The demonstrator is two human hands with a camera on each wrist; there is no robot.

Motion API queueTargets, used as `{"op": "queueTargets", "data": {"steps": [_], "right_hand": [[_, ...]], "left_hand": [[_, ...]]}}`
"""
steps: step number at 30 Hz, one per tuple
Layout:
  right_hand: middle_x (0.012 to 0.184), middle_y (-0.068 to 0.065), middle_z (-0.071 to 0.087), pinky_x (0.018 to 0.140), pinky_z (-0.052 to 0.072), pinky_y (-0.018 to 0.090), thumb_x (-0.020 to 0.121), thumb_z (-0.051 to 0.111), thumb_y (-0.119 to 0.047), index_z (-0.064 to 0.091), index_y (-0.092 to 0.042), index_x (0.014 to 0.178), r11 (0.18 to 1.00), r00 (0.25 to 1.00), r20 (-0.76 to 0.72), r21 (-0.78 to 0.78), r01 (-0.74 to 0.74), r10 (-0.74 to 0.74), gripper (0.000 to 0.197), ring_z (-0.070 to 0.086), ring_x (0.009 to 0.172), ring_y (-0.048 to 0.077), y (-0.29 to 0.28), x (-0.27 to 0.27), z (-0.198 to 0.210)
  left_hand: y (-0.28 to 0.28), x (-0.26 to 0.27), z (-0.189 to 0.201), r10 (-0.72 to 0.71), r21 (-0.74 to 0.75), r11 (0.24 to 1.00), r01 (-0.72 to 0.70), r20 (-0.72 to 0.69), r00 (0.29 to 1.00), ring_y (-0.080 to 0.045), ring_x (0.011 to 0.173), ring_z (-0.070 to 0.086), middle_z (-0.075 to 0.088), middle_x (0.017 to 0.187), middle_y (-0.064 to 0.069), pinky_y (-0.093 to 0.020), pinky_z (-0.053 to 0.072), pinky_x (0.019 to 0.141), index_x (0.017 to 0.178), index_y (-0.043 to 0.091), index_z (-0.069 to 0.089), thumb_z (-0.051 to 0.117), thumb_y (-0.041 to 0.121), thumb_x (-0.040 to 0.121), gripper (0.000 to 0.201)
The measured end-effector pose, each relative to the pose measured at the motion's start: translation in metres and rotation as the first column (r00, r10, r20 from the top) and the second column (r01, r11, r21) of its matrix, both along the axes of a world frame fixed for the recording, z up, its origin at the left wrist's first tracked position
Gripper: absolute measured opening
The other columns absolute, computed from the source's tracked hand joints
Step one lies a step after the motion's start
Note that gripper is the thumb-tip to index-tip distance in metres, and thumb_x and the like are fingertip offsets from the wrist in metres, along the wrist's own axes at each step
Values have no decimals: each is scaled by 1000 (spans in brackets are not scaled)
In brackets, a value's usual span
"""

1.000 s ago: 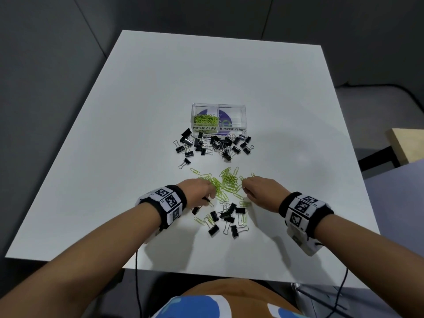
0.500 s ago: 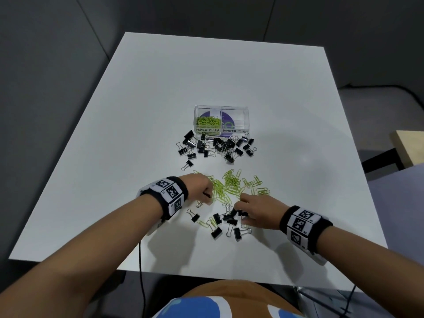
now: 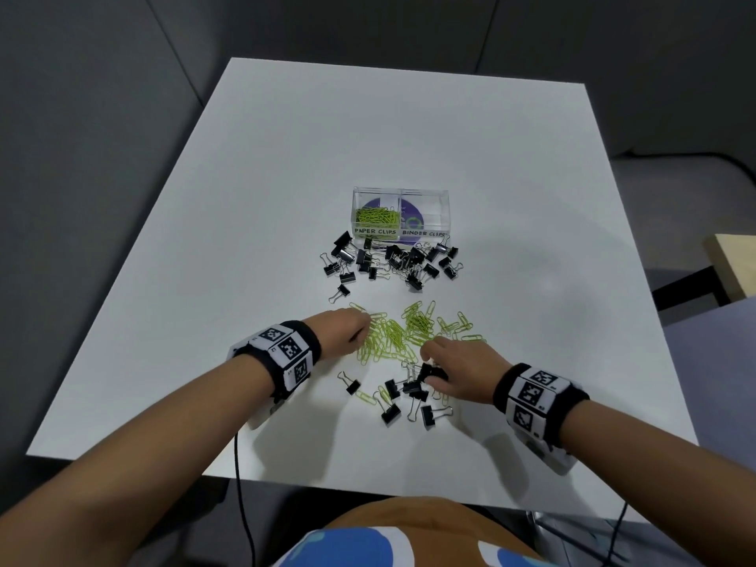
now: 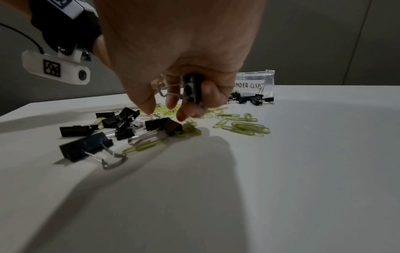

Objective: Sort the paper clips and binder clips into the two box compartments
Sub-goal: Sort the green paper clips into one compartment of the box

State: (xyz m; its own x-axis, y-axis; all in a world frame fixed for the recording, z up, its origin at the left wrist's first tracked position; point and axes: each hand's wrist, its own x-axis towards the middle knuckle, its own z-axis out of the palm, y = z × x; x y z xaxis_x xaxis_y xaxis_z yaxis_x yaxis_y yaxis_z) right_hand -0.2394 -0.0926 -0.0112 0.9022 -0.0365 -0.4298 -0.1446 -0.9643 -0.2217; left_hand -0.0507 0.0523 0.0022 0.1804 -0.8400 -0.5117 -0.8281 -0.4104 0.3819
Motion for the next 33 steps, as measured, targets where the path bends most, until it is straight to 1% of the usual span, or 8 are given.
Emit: {"op": "queueTargets", "data": {"steps": [3,6,10,13,18,24,28,33], "right_hand": [[115,3,53,65,45,32,91,44,-40,41,-16,125,996,998,-26,-61,-66,65,41,60,85,25,3,0,-3],[115,4,52,59,38,29,91,41,-33,43,-16,124,995,997,10,-67,-79,80,36,58,79,25,3,-3,-3],[116,7,51,55,42,32,83,46,-13,46,-14,123,987,986,60,-49,-152,154,40,57,75,27,-1,-12,-3],[110,8,57,47,49,33,77,56,-10,48,-15,114,963,958,114,-82,-255,263,38,60,72,25,-4,-15,-4],[90,3,63,36,45,26,68,70,-9,57,-15,94,920,910,149,-131,-369,387,30,59,58,18,-1,-13,-7],[115,9,51,65,48,33,91,50,-16,49,-9,117,986,988,19,-69,-149,151,28,58,87,26,2,-1,4],[122,6,44,73,52,32,88,58,-24,45,-13,119,999,999,-24,29,37,-36,35,53,84,20,4,7,7],[121,5,43,75,52,31,82,64,-40,42,-15,121,968,974,-8,110,225,-225,51,47,81,13,10,8,4]], "left_hand": [[8,0,-2,-15,25,1000,15,-18,1000,-16,74,40,45,87,0,-12,28,57,68,25,37,39,-4,84,33],[14,1,-3,-3,45,999,4,-22,1000,-15,80,42,42,92,2,-14,31,60,87,15,53,42,-2,87,20],[20,0,-5,15,83,996,-14,-12,1000,-19,91,50,50,105,-6,-20,35,77,113,8,60,46,5,92,26],[24,-2,-10,42,66,997,-45,42,998,-23,102,57,59,112,-7,-26,43,84,111,11,63,47,9,93,24],[34,-7,-11,68,35,997,-70,58,996,-21,96,56,57,113,-8,-29,45,85,111,9,60,40,11,96,25],[42,-3,3,99,14,995,-100,65,993,-18,91,48,47,113,-4,-26,38,78,114,11,51,46,24,92,26],[44,-3,2,22,91,995,-31,98,995,-16,83,46,45,100,1,-26,35,72,99,15,48,47,32,93,19],[48,-3,-4,-100,100,991,90,105,989,-24,82,51,46,89,-5,-31,40,75,90,9,52,25,36,102,40]]}}
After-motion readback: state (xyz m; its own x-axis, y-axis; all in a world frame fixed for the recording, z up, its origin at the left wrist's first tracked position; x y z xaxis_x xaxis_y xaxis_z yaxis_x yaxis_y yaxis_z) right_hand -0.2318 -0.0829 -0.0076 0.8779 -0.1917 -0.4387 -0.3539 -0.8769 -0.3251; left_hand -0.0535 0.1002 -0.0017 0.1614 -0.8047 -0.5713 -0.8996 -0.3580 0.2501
